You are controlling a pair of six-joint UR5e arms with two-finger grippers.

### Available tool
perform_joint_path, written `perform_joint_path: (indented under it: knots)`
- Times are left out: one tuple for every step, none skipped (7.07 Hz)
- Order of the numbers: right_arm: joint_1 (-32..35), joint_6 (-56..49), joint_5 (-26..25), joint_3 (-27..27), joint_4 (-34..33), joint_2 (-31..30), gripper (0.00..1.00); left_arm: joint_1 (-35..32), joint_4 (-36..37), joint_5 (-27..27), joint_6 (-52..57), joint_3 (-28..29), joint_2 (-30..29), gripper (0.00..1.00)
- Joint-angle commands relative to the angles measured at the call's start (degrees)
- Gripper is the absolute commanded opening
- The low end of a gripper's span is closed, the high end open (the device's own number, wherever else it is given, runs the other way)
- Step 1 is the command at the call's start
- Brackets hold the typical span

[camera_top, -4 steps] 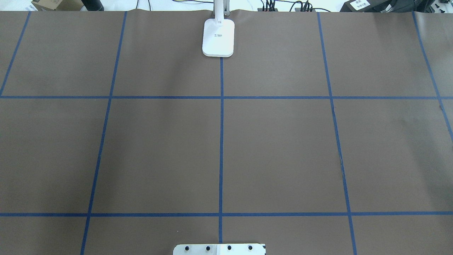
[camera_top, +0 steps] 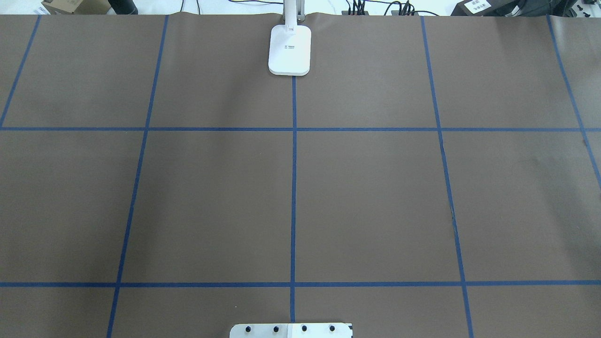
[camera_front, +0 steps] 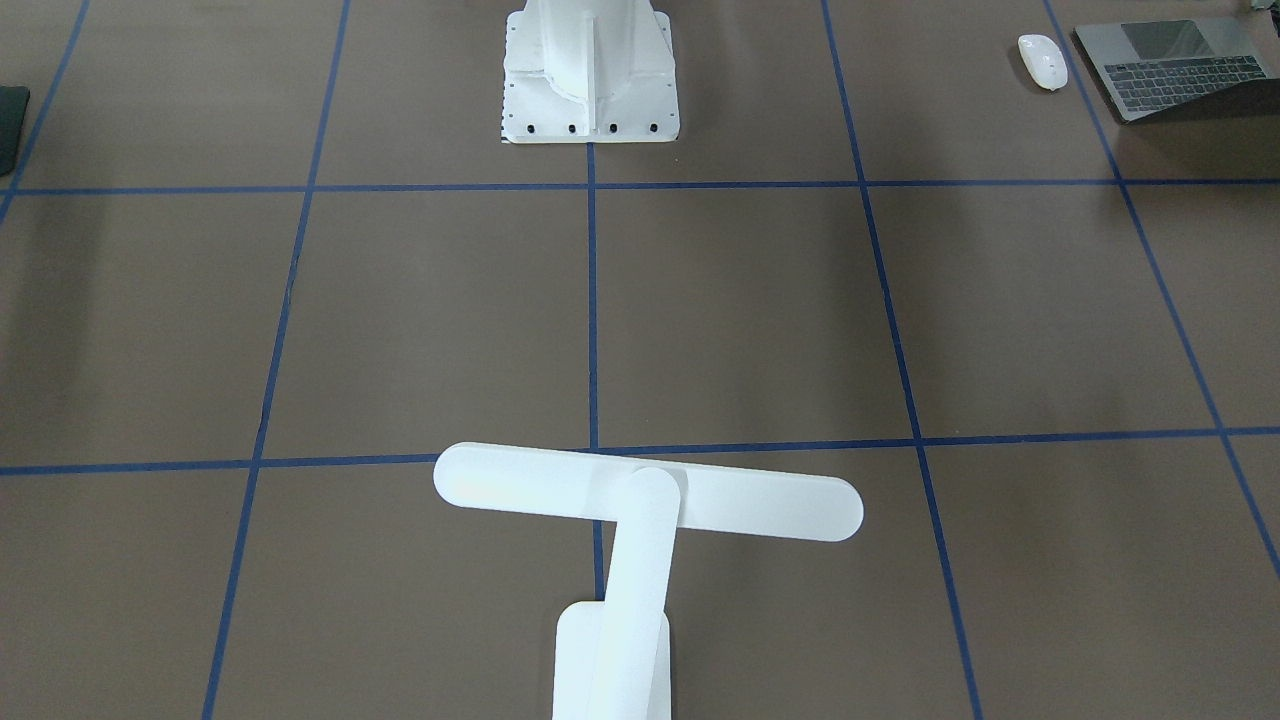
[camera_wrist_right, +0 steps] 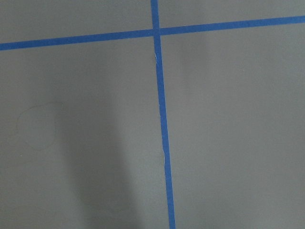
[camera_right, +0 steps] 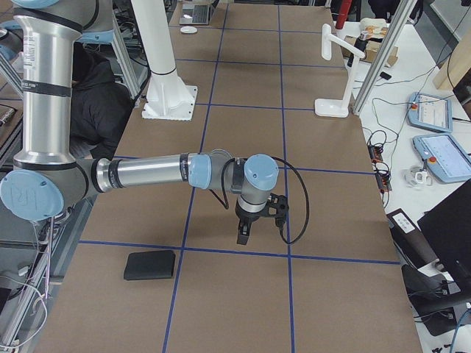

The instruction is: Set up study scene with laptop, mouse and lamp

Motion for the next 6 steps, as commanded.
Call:
perform_joint_path:
  knots:
    - [0.00,0.02,0.00,0.07,0.00,0.00,1.00,0.00,0.06,0.00,0.01,0.20,-0.09,0.99]
    - [0.00,0.11,0.00,0.07,0.00,-0.08,1.00,0.00,0.14,0.09,-0.08,0.20,-0.18,0.99]
    - [0.00,0.11,0.00,0.07,0.09,-0.17,1.00,0.00,0.15,0.09,-0.08,0.12,-0.61,0.99]
    - [0.00,0.11,0.00,0.07,0.35,-0.17,1.00,0.00,0.15,0.00,-0.17,-0.06,-0.62,0.99]
    - [0.00,0.11,0.00,-0.11,0.35,-0.26,1.00,0.09,-0.20,-0.09,-0.25,-0.15,-0.88,1.00]
    - [0.00,0.20,0.00,0.24,0.35,-0.35,1.00,0.09,0.05,-0.09,-0.25,-0.58,-1.49,1.00]
